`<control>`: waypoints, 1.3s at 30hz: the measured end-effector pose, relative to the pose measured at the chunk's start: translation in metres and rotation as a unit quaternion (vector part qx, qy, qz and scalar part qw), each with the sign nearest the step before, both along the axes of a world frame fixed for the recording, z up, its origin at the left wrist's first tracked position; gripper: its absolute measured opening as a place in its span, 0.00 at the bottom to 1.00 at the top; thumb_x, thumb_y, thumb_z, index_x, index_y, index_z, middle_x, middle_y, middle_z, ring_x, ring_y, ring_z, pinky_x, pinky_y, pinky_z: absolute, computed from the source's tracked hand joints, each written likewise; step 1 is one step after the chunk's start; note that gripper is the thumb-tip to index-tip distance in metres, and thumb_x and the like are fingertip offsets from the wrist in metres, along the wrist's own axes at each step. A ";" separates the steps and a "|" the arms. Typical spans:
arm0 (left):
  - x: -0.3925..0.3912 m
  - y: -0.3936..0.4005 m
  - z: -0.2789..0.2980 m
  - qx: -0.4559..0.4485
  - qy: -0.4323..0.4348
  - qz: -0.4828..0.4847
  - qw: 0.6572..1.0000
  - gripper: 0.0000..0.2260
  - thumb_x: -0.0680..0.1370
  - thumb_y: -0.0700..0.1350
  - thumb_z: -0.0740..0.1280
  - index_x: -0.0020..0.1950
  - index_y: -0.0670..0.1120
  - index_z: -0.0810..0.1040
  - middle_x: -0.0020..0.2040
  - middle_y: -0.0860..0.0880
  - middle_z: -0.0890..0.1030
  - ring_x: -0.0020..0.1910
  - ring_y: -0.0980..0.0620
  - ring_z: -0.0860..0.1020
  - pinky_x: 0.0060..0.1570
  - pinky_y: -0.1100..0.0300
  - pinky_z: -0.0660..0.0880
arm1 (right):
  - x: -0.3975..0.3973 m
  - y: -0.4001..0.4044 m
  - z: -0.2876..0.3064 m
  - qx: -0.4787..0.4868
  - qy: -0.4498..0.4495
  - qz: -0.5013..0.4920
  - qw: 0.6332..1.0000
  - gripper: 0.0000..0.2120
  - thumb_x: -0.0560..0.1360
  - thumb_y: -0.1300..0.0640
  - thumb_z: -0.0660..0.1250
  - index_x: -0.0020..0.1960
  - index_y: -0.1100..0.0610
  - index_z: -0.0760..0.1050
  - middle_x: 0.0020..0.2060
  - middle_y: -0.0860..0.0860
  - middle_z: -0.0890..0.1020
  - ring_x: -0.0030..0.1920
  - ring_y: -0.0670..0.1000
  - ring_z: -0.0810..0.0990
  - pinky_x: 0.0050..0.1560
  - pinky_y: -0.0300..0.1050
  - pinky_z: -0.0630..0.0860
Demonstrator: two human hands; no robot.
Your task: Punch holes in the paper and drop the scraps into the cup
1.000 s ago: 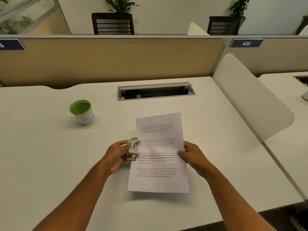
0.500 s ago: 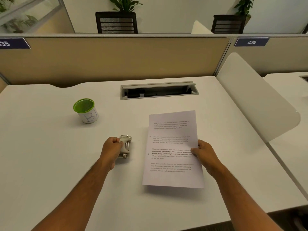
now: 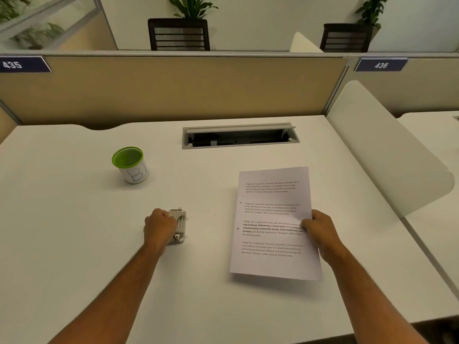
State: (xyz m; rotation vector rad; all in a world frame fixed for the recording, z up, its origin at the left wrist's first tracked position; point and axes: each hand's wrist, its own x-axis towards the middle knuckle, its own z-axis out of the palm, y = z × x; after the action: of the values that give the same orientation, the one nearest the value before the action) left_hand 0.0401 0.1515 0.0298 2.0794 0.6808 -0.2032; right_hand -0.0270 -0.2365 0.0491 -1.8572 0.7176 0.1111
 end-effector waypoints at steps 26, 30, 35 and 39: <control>0.032 -0.152 0.017 -0.221 0.025 -0.143 0.964 0.05 0.79 0.39 0.66 0.48 0.40 0.82 0.44 0.47 0.87 0.41 0.50 0.86 0.36 0.60 0.81 | 0.051 -0.037 0.002 0.078 0.009 0.044 0.996 0.12 0.73 0.68 0.64 0.50 0.56 0.80 0.43 0.49 0.88 0.39 0.53 0.88 0.36 0.47 0.84; 0.055 -0.186 0.016 -0.213 0.010 -0.137 0.967 0.05 0.78 0.38 0.67 0.46 0.40 0.82 0.44 0.47 0.87 0.43 0.47 0.86 0.44 0.52 0.84 | 0.075 -0.066 0.001 0.023 -0.011 0.022 0.999 0.08 0.73 0.65 0.66 0.49 0.55 0.79 0.44 0.52 0.88 0.39 0.55 0.88 0.44 0.56 0.86; 0.086 -0.228 0.014 -0.159 -0.012 -0.130 0.979 0.04 0.77 0.39 0.70 0.43 0.43 0.83 0.43 0.50 0.87 0.42 0.49 0.85 0.43 0.52 0.84 | 0.116 -0.095 0.004 -0.052 -0.022 0.001 0.998 0.08 0.74 0.63 0.68 0.51 0.53 0.77 0.48 0.51 0.85 0.42 0.55 0.86 0.48 0.57 0.85; 0.111 -0.253 0.013 -0.106 -0.031 -0.116 0.987 0.04 0.75 0.39 0.71 0.41 0.44 0.83 0.41 0.51 0.86 0.36 0.53 0.84 0.30 0.62 0.78 | 0.148 -0.109 0.001 -0.087 -0.012 -0.002 0.996 0.11 0.75 0.62 0.66 0.57 0.55 0.75 0.51 0.53 0.83 0.47 0.57 0.85 0.50 0.55 0.83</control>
State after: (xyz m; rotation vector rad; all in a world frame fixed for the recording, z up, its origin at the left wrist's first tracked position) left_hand 0.1513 -0.1013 0.0427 1.9473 0.3610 -0.3267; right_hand 0.1214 -0.3455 0.0498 -2.0190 0.7334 0.0243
